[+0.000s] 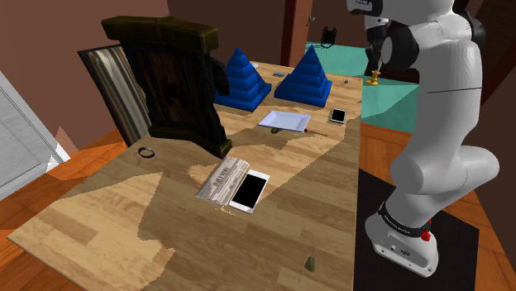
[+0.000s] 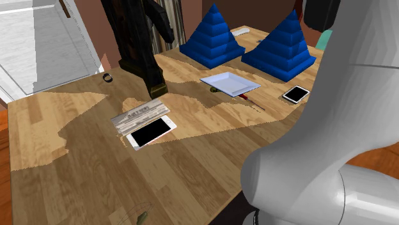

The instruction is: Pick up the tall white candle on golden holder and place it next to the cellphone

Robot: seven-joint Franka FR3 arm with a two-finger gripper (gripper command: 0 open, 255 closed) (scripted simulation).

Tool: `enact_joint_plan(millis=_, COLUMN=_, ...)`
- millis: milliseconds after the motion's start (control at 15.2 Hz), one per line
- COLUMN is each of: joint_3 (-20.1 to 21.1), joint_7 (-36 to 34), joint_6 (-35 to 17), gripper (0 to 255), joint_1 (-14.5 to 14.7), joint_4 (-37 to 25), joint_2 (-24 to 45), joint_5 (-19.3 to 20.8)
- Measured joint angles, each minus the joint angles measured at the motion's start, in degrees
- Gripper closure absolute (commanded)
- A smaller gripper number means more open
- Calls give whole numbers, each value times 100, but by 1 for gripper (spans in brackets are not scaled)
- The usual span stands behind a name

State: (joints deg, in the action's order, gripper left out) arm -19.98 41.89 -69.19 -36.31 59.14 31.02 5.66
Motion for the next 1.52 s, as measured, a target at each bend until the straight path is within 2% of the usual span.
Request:
enact_joint_plan(millis=726, joint_3=29, joint_7=-212, joint_6=-977, gripper=255, joint_1=119, joint_4=1244, joint_2=-246, joint_5=22)
enact_joint_plan(millis=1518, joint_3=61, joint_7=-360, joint_6=-1856, gripper=255, joint_1=142, joint_4=2098, joint_2=-204, joint_5=-7)
